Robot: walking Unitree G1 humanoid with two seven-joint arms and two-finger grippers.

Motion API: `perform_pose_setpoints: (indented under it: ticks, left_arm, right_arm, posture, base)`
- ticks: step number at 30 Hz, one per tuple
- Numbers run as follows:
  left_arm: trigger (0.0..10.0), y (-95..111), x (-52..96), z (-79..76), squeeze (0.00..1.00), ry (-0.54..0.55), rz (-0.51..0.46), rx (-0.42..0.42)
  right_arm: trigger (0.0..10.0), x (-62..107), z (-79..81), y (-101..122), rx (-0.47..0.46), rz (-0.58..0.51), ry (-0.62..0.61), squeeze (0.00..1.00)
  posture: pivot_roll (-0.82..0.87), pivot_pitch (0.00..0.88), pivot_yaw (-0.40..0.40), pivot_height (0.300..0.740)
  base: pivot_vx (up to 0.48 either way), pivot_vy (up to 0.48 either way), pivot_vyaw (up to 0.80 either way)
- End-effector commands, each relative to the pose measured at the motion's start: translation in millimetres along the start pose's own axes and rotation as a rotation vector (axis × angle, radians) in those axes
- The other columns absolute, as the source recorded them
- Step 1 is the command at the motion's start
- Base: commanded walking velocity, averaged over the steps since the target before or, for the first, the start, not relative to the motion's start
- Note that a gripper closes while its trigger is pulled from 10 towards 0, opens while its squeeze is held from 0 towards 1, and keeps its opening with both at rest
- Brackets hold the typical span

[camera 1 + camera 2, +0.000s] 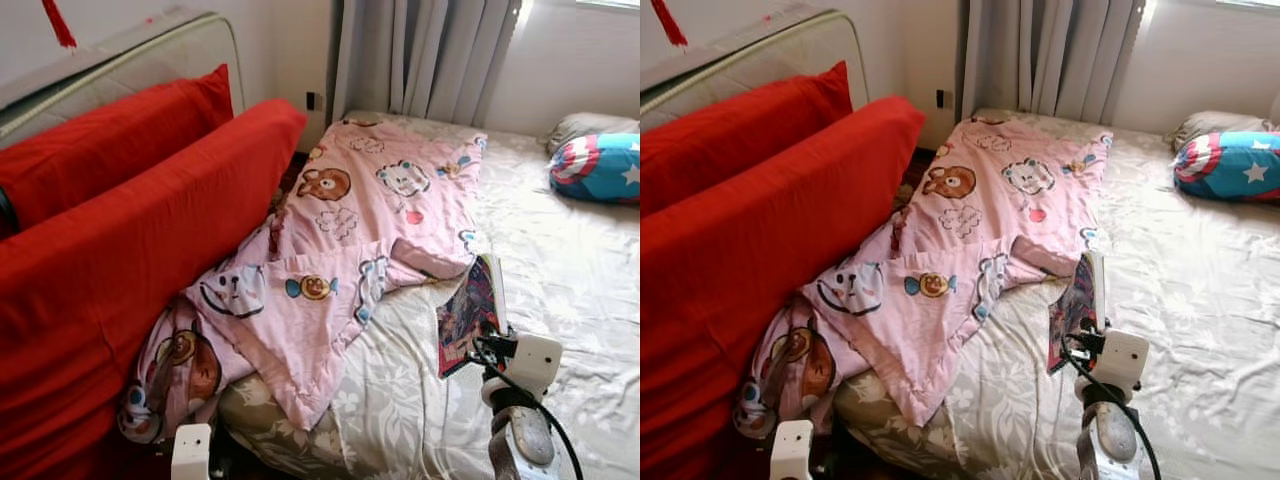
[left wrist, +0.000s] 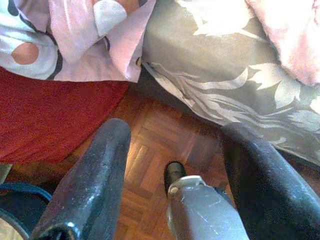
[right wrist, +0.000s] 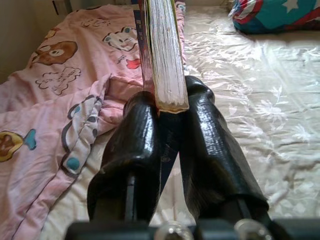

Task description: Clean up the room

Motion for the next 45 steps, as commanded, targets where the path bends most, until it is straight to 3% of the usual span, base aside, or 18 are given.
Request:
perform_pose_setpoints:
  ticks: [1,15,36,45]
  left_arm:
    - [10.0,-5.4,0.7,0.2,0.00,0.001,0.029,-0.007]
    - [10.0,-2.9,-0.2,0.0,0.00,-0.015,0.029,-0.030]
    - [10.0,-4.0,-0.2,-6.5,0.00,-0.049,0.035,-0.074]
    - [10.0,-4.9,0.2,-6.4,0.00,-0.042,0.034,-0.050]
  right_arm:
    - [10.0,-3.1,2.1,2.6,-0.007,-0.014,-0.007,0.00]
    - [10.0,-5.4,10.2,0.2,-0.024,-0.006,0.007,0.00]
    - [10.0,-7.8,9.8,0.0,-0.031,0.002,0.011,0.00]
    - [10.0,-7.9,10.2,0.0,-0.032,0.002,0.016,0.00]
  posture:
    - [-0.09,0.000,-0.063,0.731]
    - [-0.07,0.000,-0.049,0.731]
    - [-0.08,0.000,-0.051,0.731]
    - [-0.07,0.000,-0.055,0.731]
  base:
    - [0.000,0.000,-0.54]
    - [0.000,0.000,-0.78]
    - [0.000,-0.037,-0.77]
    - [0.000,-0.107,-0.77]
Point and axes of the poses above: a point about 5 cm out from each wrist's last joint towards the gripper, its own x axis pointing back from the gripper into the wrist, its own y axis along the axis of the wrist's last joint, z = x × y, the point moved 2 cm from there along -x, pointing out of the wrist towards the gripper, and after that the axes turned 1 degree about -x, right-handed, at the moved point
